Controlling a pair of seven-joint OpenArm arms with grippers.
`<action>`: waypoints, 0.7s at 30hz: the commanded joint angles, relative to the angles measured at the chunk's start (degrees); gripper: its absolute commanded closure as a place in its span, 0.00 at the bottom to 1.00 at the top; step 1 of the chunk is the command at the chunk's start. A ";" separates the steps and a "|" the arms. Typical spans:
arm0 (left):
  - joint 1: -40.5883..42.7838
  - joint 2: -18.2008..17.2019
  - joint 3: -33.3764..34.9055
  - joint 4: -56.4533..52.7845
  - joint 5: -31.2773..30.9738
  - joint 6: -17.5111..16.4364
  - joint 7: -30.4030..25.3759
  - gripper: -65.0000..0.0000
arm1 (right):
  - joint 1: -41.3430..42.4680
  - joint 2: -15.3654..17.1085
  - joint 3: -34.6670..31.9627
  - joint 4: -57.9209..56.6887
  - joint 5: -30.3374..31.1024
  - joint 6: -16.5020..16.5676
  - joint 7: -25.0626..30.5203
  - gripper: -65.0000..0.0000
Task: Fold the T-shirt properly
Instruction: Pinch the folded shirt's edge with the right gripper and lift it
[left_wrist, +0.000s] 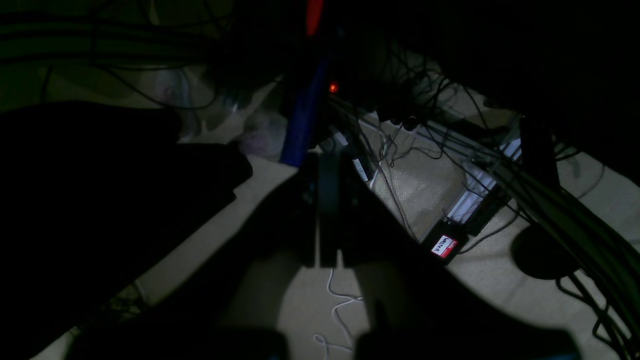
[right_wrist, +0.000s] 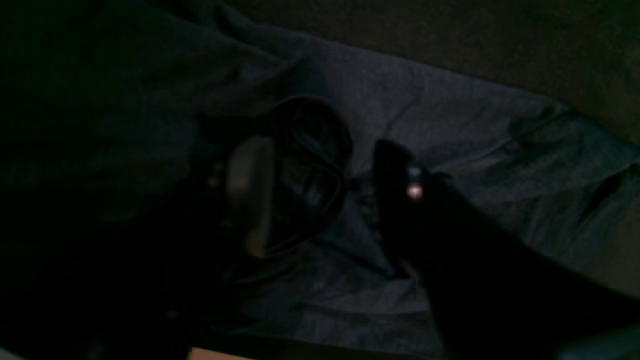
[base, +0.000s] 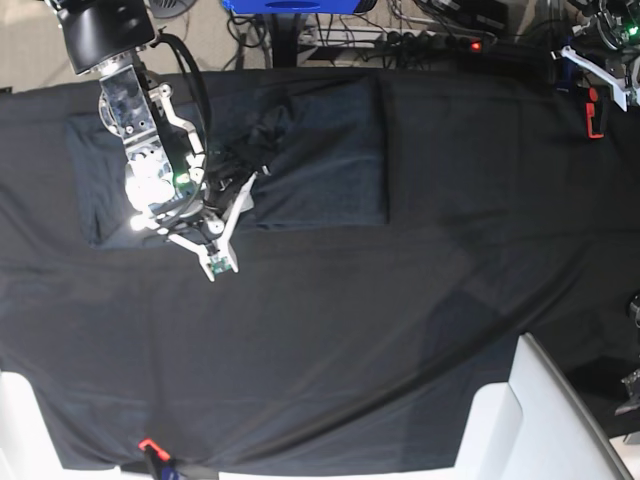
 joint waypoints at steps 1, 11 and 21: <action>0.11 -0.87 -0.29 0.50 0.07 -0.03 -0.55 1.00 | -0.11 -0.03 0.25 2.48 -0.24 -0.11 0.88 0.50; -0.15 -0.87 -0.29 -0.03 -0.02 -0.03 -0.55 1.00 | -11.97 -0.03 -0.19 18.74 -0.24 -0.11 0.52 0.59; -1.29 -0.87 -0.29 -0.03 0.07 -0.03 -0.55 1.00 | -14.61 -1.61 -0.28 18.74 -0.15 -0.11 0.44 0.59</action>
